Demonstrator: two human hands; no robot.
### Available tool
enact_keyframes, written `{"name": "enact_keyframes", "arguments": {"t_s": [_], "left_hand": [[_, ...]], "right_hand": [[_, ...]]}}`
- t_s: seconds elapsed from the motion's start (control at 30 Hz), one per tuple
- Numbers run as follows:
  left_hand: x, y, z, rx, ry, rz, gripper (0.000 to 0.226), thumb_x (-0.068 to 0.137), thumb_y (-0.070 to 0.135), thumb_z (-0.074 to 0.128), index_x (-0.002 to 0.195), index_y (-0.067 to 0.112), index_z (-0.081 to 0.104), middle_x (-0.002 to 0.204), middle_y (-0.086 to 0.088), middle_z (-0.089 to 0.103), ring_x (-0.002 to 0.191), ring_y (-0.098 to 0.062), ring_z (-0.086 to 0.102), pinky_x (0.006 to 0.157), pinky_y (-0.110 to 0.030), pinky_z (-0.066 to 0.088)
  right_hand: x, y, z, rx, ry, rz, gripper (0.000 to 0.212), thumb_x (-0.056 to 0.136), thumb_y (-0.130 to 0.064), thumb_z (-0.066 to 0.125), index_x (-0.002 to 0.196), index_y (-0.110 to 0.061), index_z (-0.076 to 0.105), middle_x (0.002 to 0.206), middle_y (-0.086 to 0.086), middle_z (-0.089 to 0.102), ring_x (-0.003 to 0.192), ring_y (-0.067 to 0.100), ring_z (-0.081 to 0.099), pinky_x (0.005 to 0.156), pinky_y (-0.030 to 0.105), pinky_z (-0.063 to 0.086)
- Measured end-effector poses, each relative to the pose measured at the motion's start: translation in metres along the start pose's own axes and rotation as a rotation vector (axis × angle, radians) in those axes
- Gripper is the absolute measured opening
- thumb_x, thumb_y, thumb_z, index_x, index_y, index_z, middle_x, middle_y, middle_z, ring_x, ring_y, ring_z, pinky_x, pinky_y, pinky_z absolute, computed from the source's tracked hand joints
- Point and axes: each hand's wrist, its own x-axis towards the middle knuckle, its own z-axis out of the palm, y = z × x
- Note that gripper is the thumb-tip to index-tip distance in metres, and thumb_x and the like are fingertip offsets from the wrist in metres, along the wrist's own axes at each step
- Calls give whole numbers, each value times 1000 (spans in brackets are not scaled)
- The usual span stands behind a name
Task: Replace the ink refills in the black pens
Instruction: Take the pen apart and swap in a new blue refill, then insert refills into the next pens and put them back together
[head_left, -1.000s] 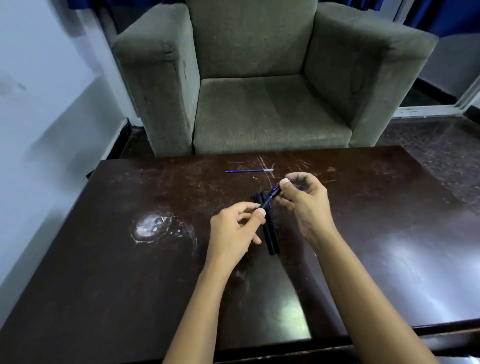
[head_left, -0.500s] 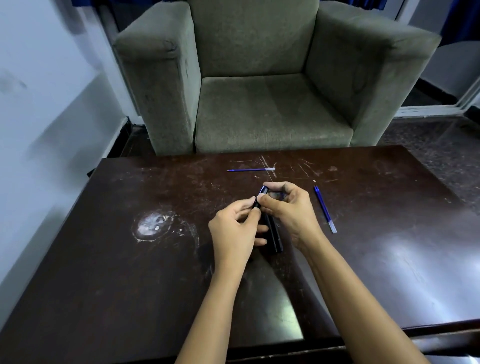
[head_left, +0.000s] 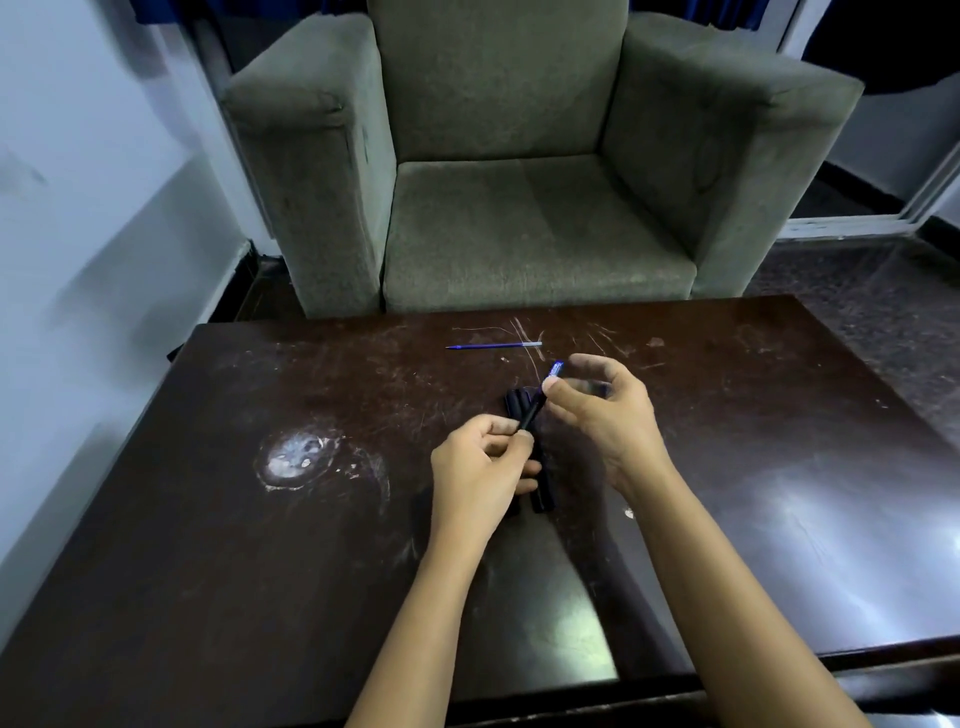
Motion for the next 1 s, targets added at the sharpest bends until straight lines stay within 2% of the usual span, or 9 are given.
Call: {"name": "enact_keyframes", "arguments": {"t_s": [0.07,0.13,0.23,0.33,0.53,0.63,0.73,0.8,1.0], "left_hand": [[0,-1,1,21,20,30,6,86,7,68,92,9,68,77,-8,72,65,-13,73,59,-28,60],[-1,-1,3,54,9,42,9,84,6,71,91,10,67,79,-8,71,67,-14,73,59,-28,61],[-4,-1,7,107,-49,43,12,82,10,75,90,13,66,84,-7,70,69,-17,73,60,-26,60],[-4,-3,9,156,-77,74,10,82,16,75,89,19,68,82,-4,73,70,-15,73,64,-28,60],[2,-9,4,214,21,122,4,84,24,68,87,25,70,74,2,72,67,-8,70,73,-40,60],[4,-10,1,233,23,122,5,85,21,66,87,24,70,74,2,72,68,-7,69,74,-39,59],[5,-10,0,251,11,130,8,84,19,67,88,24,70,76,3,73,69,-2,68,74,-36,59],[5,-10,-1,262,6,133,9,84,18,66,88,25,70,77,4,73,69,0,68,74,-34,59],[7,-11,-3,270,20,133,9,84,19,66,88,26,70,77,6,72,70,-1,68,75,-34,59]], "right_hand": [[-1,-1,1,-120,11,66,45,70,-17,84,106,-11,57,93,12,65,79,22,69,66,30,59],[-2,0,4,-198,-8,110,39,66,-18,86,93,-9,59,83,11,65,69,20,67,59,29,58],[-1,3,6,-305,-6,155,31,66,-16,86,85,-5,64,71,7,65,58,17,62,64,35,59],[1,1,0,-333,44,132,19,68,-14,84,74,-11,66,68,5,67,57,16,64,70,38,61],[3,3,-12,-758,126,32,18,79,-15,74,96,-6,73,80,8,66,72,20,62,65,24,45],[3,16,-7,-899,111,-15,19,83,-13,68,100,-4,71,84,13,67,76,27,64,64,27,47],[7,27,-2,-1000,98,-103,21,86,-13,63,103,-2,68,100,17,66,89,34,66,76,35,55],[7,29,0,-1063,93,-150,19,87,-13,60,101,-1,68,102,18,63,87,35,65,76,38,55],[7,29,0,-1147,91,-200,19,90,-12,54,92,0,67,101,17,59,73,30,60,61,28,43]]}}
